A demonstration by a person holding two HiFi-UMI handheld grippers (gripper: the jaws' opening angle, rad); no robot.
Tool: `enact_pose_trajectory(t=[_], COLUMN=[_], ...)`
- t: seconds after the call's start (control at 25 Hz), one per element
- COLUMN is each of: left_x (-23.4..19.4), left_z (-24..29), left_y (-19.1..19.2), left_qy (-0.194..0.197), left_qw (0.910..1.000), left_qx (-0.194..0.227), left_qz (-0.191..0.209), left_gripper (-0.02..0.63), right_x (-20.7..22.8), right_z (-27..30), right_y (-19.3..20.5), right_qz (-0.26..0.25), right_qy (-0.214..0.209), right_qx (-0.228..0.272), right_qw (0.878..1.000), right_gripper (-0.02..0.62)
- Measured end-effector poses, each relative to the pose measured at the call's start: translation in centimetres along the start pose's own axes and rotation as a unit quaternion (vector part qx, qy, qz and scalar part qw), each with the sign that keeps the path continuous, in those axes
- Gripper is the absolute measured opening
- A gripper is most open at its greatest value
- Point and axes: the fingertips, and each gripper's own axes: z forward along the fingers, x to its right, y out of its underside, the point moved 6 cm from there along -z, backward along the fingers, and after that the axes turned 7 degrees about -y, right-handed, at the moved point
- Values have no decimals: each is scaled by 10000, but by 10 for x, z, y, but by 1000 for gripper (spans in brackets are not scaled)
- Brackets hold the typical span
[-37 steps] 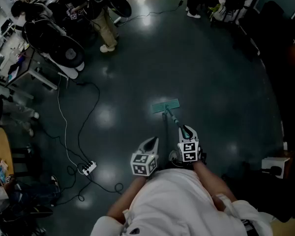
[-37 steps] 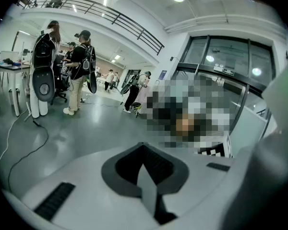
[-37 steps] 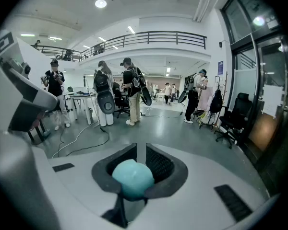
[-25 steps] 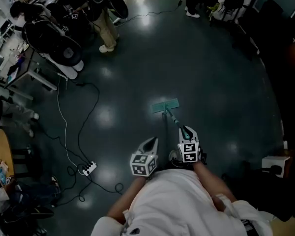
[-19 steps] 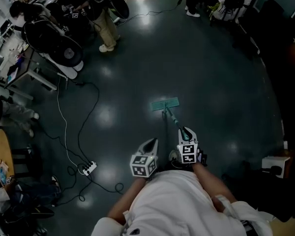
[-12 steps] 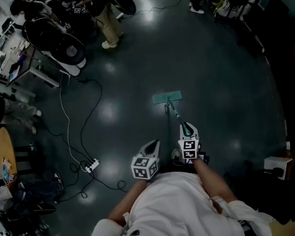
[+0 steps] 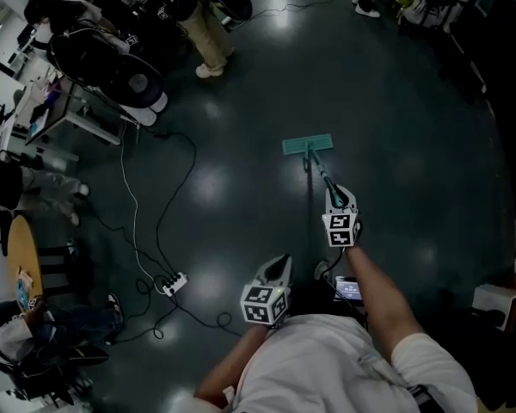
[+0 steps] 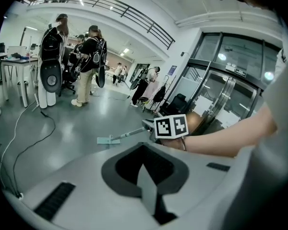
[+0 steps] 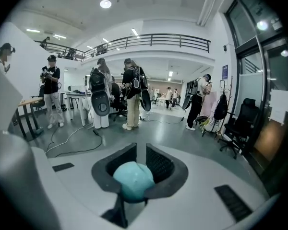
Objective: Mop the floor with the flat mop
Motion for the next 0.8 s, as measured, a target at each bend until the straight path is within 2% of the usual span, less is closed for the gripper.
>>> enact_pose_trajectory(t=[0.16, 0.28, 0.8], left_x=[-7, -11, -4], left_z=[1, 3, 6], left_y=[-10, -16, -42], left_qy=[-38, -23, 190], left_qw=[9999, 9997, 9976], left_qx=[126, 211, 660], left_qz=[42, 87, 128], left_gripper=[5, 5, 5], right_x=[3, -4, -67], right_z=[11, -2, -160], right_y=[-11, -7, 18], right_qz=[-39, 26, 230], right_qy=[-29, -9, -325], right_qx=[-15, -48, -565], right_qw=[10000, 10000, 9976], right_gripper=[66, 66, 66])
